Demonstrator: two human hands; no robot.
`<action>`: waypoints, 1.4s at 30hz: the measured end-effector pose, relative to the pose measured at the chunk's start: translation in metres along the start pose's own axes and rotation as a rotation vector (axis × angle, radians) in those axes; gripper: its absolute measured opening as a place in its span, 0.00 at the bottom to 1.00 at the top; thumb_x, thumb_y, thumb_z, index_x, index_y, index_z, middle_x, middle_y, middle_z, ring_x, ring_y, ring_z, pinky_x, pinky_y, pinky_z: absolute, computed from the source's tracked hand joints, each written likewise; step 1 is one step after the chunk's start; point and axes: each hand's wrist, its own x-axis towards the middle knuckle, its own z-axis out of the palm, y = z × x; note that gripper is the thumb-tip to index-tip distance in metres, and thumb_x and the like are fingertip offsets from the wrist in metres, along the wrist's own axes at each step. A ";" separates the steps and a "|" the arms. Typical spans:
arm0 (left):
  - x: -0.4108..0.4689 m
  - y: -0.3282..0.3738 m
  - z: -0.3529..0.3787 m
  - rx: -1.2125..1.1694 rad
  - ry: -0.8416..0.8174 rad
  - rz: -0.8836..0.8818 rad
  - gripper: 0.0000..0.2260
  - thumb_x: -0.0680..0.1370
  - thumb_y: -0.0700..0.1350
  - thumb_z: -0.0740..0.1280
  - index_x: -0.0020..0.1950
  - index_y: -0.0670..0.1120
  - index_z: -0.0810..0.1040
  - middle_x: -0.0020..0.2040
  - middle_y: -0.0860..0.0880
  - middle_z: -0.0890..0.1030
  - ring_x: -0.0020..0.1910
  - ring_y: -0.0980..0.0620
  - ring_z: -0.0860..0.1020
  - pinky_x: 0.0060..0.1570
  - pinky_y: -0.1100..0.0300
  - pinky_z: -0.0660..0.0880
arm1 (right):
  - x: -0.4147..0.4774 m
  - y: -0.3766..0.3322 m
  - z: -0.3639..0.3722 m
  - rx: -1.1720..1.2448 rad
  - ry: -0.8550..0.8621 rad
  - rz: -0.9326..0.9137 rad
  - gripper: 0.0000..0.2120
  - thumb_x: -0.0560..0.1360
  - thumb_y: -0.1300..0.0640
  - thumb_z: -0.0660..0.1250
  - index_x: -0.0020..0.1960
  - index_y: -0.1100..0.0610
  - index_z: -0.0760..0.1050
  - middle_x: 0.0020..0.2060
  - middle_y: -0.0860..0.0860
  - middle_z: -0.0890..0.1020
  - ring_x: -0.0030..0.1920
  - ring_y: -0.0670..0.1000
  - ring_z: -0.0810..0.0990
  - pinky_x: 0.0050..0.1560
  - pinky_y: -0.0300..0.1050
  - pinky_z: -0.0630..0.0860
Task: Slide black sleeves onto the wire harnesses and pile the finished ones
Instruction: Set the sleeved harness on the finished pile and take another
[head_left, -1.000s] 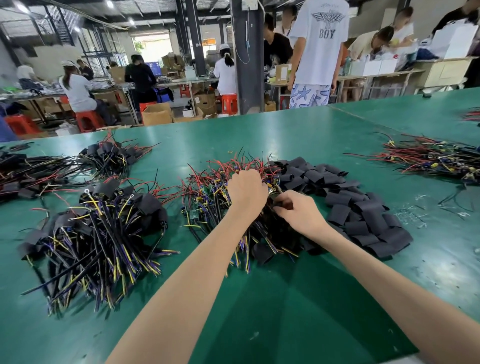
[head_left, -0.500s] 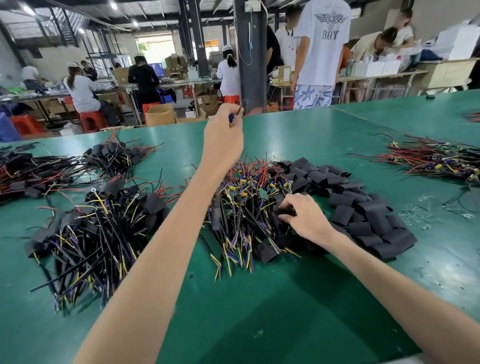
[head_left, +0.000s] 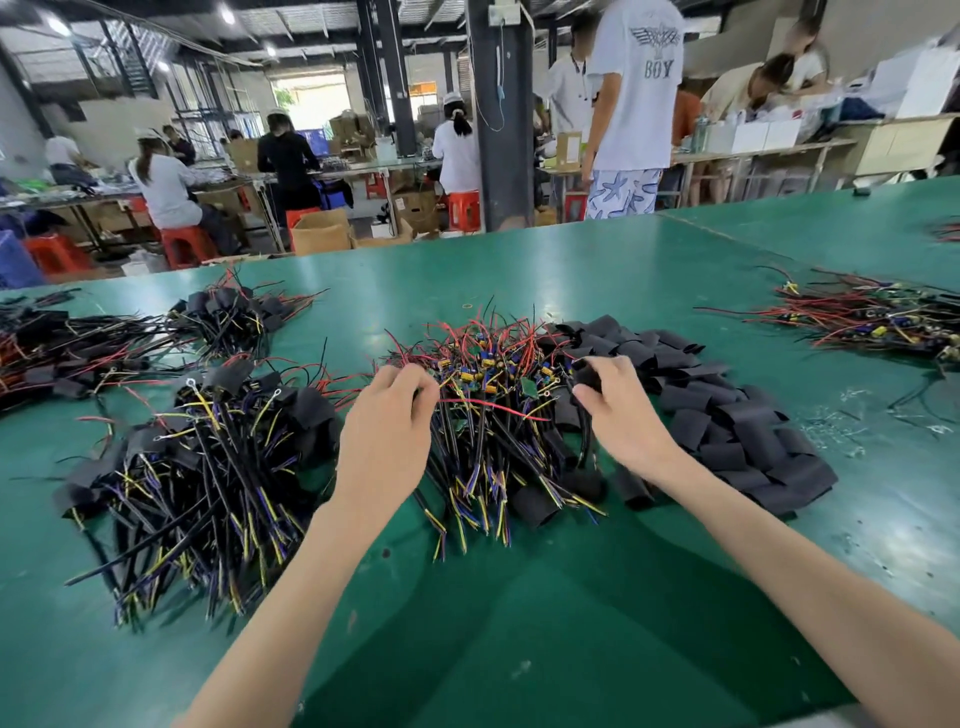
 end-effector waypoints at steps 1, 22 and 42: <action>-0.002 -0.002 0.003 0.017 0.007 0.052 0.06 0.78 0.36 0.63 0.43 0.41 0.76 0.43 0.45 0.76 0.45 0.44 0.71 0.47 0.50 0.66 | 0.000 -0.003 -0.003 0.065 0.033 -0.001 0.17 0.80 0.61 0.58 0.69 0.63 0.64 0.56 0.55 0.66 0.54 0.48 0.66 0.54 0.34 0.58; -0.013 -0.017 0.015 0.026 -0.125 0.202 0.18 0.72 0.25 0.66 0.59 0.38 0.80 0.44 0.44 0.78 0.42 0.44 0.77 0.48 0.53 0.75 | -0.010 -0.023 -0.008 0.476 -0.050 0.066 0.11 0.81 0.61 0.56 0.61 0.52 0.68 0.54 0.48 0.76 0.57 0.49 0.74 0.68 0.53 0.66; -0.019 0.001 0.013 -0.336 0.035 0.053 0.05 0.74 0.36 0.70 0.48 0.41 0.84 0.39 0.49 0.74 0.36 0.61 0.71 0.39 0.72 0.64 | -0.020 -0.020 -0.001 -0.022 -0.136 -0.303 0.17 0.78 0.70 0.59 0.65 0.59 0.70 0.53 0.52 0.73 0.42 0.36 0.67 0.45 0.27 0.61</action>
